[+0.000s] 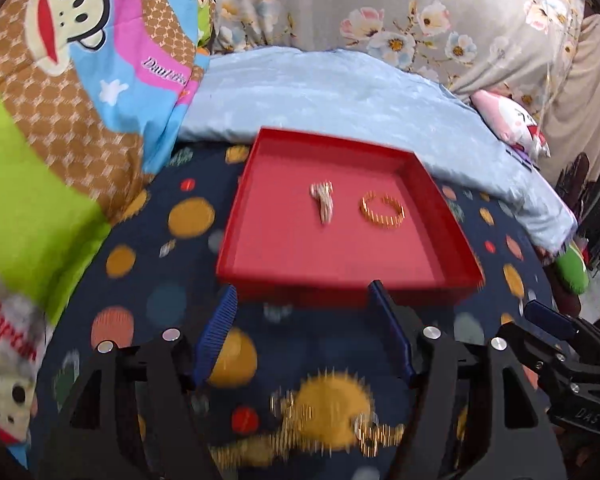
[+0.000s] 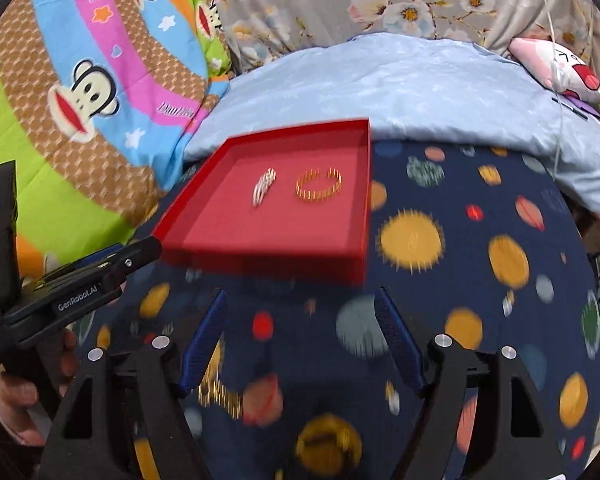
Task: Organize jewelry
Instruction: 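Withdraw both tools from the tray back over the remaining jewelry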
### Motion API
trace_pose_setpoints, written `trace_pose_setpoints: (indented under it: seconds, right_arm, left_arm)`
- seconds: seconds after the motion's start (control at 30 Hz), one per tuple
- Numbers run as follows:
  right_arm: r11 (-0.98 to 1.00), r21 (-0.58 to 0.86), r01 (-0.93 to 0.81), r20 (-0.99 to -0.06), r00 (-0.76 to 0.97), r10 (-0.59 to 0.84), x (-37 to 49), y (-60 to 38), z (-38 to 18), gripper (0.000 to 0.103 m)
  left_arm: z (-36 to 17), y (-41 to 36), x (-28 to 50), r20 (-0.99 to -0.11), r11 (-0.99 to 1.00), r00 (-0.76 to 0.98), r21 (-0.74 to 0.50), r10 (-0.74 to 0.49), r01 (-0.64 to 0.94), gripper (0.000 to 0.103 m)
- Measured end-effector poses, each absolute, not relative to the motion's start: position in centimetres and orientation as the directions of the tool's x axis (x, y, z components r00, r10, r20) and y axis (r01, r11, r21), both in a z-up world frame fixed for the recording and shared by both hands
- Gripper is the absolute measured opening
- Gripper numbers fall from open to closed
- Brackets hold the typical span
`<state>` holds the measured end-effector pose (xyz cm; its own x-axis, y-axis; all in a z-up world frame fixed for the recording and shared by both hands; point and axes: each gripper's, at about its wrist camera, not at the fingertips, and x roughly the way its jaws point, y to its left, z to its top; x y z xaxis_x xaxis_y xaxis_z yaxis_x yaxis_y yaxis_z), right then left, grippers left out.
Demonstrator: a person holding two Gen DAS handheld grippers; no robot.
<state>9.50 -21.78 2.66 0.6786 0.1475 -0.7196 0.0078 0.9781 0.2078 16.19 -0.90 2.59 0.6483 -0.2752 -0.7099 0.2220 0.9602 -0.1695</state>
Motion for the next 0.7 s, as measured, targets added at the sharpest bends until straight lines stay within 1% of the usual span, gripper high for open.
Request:
trace_pose_setpoints:
  seconds: [0.1, 0.2, 0.37, 0.53, 0.7]
  right_arm:
    - [0.975, 0.221, 0.011, -0.744, 0.649, 0.161, 5.8, -21.8, 1.5, 0.074]
    - [0.979, 0.199, 0.041, -0.768, 0.627, 0.13, 2.8, -21.8, 0.1, 0.074]
    - [0.981, 0.177, 0.074, -0.796, 0.597, 0.098, 0.5, -21.6, -1.7, 0.074]
    - [0.98, 0.191, 0.063, -0.797, 0.592, 0.117, -0.6, -20.9, -2.1, 0.074]
    - [0.981, 0.191, 0.029, -0.793, 0.594, 0.137, -0.9, -19.3, -2.2, 0.074]
  left_arm:
    - [1.2, -0.4, 12.5, -0.737, 0.956, 0.612, -0.183, -0.286, 0.227, 0.065]
    - [-0.1, -0.4, 9.4, -0.76, 0.958, 0.588, -0.166, -0.276, 0.235, 0.065]
    - [-1.3, 0.3, 5.5, -0.778, 0.961, 0.575, -0.138, -0.254, 0.239, 0.065]
    - [-1.8, 1.7, 3.5, -0.781, 0.965, 0.571, -0.164, -0.253, 0.203, 0.065]
    - [-2.1, 3.3, 3.0, -0.786, 0.975, 0.578, -0.162, -0.219, 0.15, 0.065]
